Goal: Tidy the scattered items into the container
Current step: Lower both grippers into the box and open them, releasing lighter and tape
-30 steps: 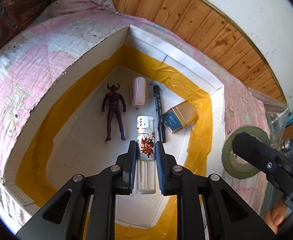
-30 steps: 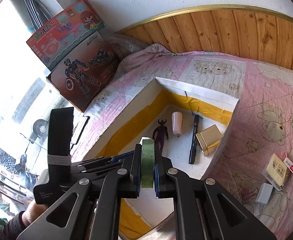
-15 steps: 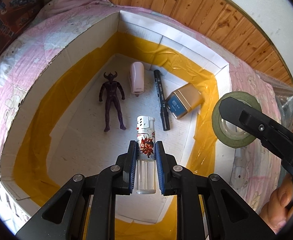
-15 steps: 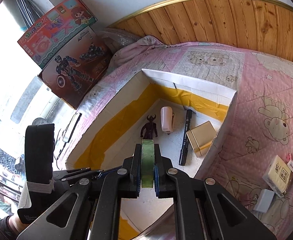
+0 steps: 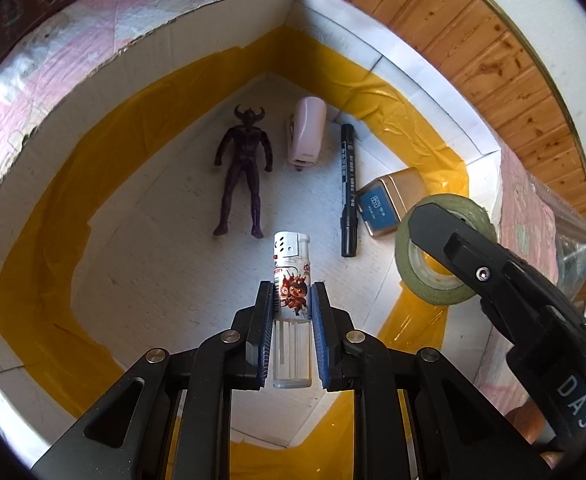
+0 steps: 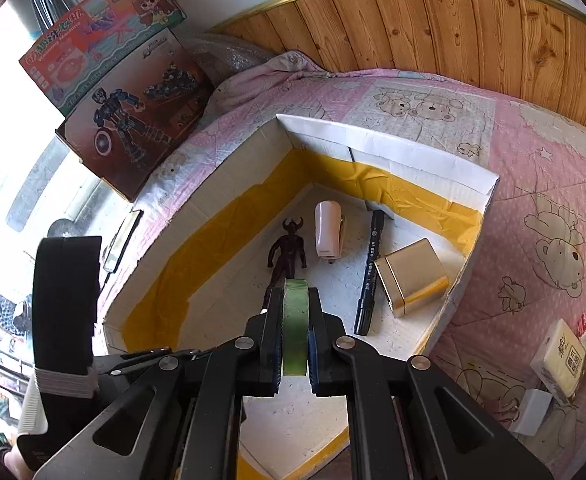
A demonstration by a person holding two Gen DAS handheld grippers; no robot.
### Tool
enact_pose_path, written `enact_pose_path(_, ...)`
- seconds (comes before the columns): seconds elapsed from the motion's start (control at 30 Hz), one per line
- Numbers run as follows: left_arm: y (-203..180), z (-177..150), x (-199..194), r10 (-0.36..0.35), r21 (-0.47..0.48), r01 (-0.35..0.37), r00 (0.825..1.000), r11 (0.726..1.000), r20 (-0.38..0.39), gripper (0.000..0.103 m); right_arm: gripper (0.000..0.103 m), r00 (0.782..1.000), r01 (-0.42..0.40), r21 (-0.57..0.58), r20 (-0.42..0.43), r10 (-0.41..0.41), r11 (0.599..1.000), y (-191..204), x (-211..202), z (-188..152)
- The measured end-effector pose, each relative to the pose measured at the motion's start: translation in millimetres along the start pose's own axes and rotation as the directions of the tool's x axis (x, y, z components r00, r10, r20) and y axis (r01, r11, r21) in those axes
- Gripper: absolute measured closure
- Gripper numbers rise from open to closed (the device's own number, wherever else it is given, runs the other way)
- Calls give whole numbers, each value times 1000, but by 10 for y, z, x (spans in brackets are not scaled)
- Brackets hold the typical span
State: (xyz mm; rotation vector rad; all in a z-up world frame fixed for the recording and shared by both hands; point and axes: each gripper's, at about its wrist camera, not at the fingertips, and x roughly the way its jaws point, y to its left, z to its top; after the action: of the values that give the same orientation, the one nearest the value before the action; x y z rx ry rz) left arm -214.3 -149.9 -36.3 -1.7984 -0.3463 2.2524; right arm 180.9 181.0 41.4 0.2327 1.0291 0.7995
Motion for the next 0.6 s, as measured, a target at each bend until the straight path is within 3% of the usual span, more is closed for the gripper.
enact_pose_path(0.13,-9,-57,-2,-71,-47,70,997,996,-35,84,92,999,-26,-10,-37,25,1000,31,112,44)
enact_pose_path(0.33,-62,-28,-1,-39,-50,38,999,998,-20,84,92,997,25,-45,-73,-28,999,88,275,140)
enact_pose_path(0.6,-49,25,72,-78,-87,74,996,993,-49,84,92,994,34,-38,-98,-37,999,-3,385,219)
